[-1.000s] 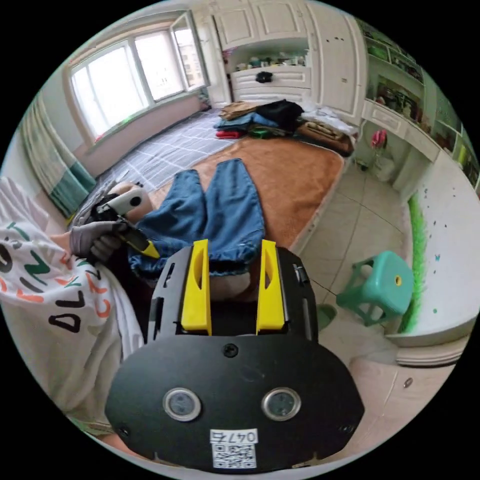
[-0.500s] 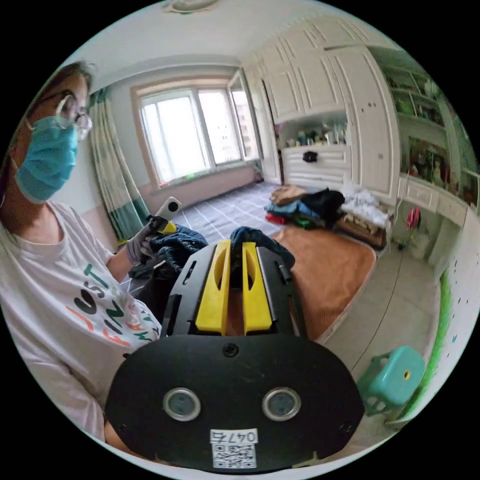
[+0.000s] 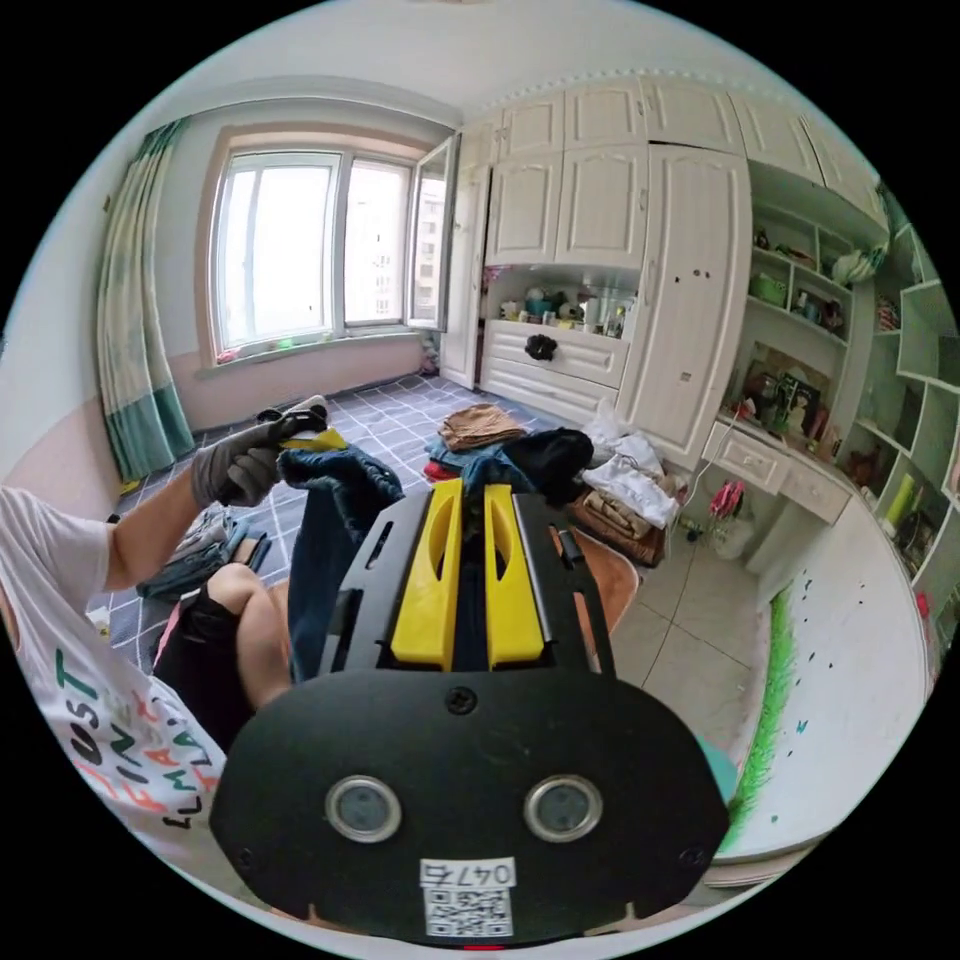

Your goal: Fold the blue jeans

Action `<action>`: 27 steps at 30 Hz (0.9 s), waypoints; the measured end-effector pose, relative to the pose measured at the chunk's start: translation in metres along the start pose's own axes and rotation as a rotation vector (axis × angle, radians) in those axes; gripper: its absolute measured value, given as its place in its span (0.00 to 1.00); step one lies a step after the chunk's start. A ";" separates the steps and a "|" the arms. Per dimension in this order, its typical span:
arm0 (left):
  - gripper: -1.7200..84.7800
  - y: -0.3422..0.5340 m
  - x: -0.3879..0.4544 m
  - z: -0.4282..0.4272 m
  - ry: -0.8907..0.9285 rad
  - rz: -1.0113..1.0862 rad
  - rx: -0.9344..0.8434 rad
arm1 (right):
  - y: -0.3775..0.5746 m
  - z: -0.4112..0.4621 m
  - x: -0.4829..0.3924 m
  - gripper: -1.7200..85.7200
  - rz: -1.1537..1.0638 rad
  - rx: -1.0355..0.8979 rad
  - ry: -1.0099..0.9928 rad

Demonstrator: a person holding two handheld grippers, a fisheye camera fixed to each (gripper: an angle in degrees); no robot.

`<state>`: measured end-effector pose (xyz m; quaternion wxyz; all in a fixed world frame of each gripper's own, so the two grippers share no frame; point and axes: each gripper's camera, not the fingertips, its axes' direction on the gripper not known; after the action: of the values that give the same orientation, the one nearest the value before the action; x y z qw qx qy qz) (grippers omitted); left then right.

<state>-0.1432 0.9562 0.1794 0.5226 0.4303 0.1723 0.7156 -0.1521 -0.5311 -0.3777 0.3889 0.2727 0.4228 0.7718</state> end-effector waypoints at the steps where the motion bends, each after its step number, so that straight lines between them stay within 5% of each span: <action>1: 0.04 -0.016 0.039 0.001 -0.042 0.105 -0.034 | -0.008 -0.009 0.002 0.02 0.000 0.072 0.015; 4: 0.05 -0.023 0.121 -0.002 -0.194 0.309 -0.106 | -0.012 -0.033 -0.008 0.02 -0.058 0.240 0.013; 8: 0.05 -0.001 0.115 -0.010 -0.424 0.243 -0.153 | 0.011 -0.010 -0.021 0.03 -0.086 0.155 -0.018; 18: 0.03 0.150 -0.288 -0.050 -0.463 -0.808 -0.245 | 0.229 0.264 -0.041 0.02 0.284 -0.693 -0.184; 27: 0.05 0.146 -0.269 -0.037 -0.506 -0.790 -0.305 | 0.269 0.315 -0.026 0.03 0.384 -0.835 -0.232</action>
<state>-0.2377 0.6650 0.1428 0.8364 0.4109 0.0833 0.3530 -0.0011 -0.5053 0.0082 0.3600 0.2507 -0.0281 0.8982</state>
